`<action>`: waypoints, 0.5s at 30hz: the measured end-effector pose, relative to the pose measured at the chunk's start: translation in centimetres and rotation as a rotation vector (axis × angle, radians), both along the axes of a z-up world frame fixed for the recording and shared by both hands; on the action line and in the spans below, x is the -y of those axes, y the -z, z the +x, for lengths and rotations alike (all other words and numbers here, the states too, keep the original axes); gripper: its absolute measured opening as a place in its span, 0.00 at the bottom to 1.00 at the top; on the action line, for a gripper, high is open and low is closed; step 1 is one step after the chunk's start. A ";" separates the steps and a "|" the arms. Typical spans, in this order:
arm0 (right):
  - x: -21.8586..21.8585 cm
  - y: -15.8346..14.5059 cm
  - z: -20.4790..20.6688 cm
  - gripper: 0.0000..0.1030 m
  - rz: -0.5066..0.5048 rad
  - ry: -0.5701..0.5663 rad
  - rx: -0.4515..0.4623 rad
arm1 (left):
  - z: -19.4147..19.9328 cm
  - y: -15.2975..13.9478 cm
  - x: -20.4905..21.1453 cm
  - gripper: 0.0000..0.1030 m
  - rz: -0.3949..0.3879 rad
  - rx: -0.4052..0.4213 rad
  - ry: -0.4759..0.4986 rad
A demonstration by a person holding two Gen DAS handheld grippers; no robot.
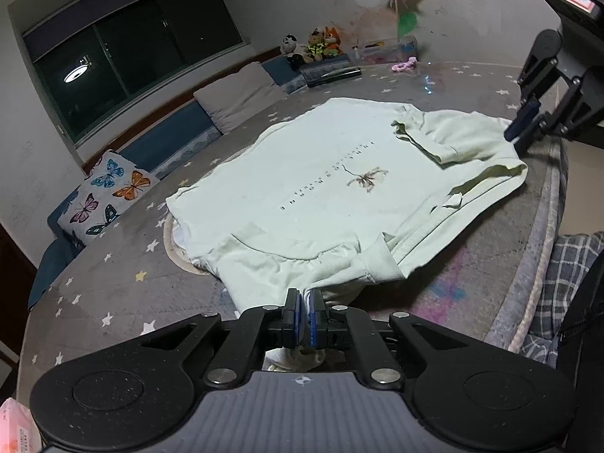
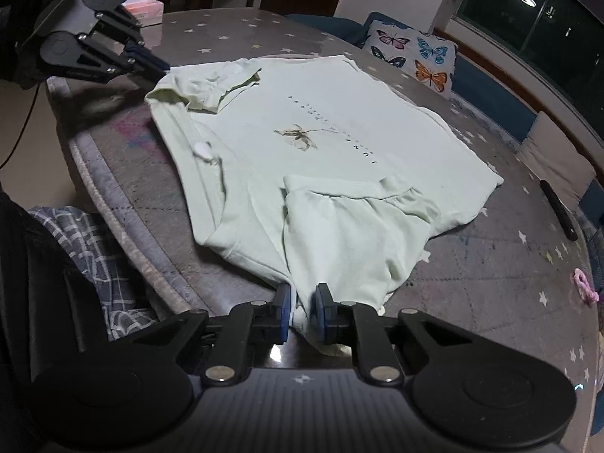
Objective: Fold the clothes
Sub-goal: 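Grasp the shirt edge with the left gripper while the right gripper grasps it too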
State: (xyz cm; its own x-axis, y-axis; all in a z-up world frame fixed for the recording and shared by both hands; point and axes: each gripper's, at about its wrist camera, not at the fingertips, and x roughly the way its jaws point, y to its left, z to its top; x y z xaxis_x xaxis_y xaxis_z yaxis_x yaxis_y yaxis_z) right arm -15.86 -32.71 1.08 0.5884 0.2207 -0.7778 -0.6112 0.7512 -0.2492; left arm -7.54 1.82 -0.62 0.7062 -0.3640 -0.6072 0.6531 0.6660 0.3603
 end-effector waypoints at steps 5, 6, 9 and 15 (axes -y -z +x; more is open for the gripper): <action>0.0 0.2 0.0 0.14 0.011 0.001 0.013 | -0.6 0.4 0.0 0.09 0.022 0.007 0.010; 0.0 0.2 0.0 0.14 0.012 0.000 0.013 | -0.7 0.5 0.0 0.09 0.026 0.008 0.012; 0.0 0.3 0.0 0.14 0.015 0.004 0.014 | -1.1 0.8 0.1 0.11 0.041 0.015 0.022; -0.1 0.2 0.1 0.06 0.029 0.037 0.021 | -1.5 1.5 0.2 0.14 0.083 0.025 0.043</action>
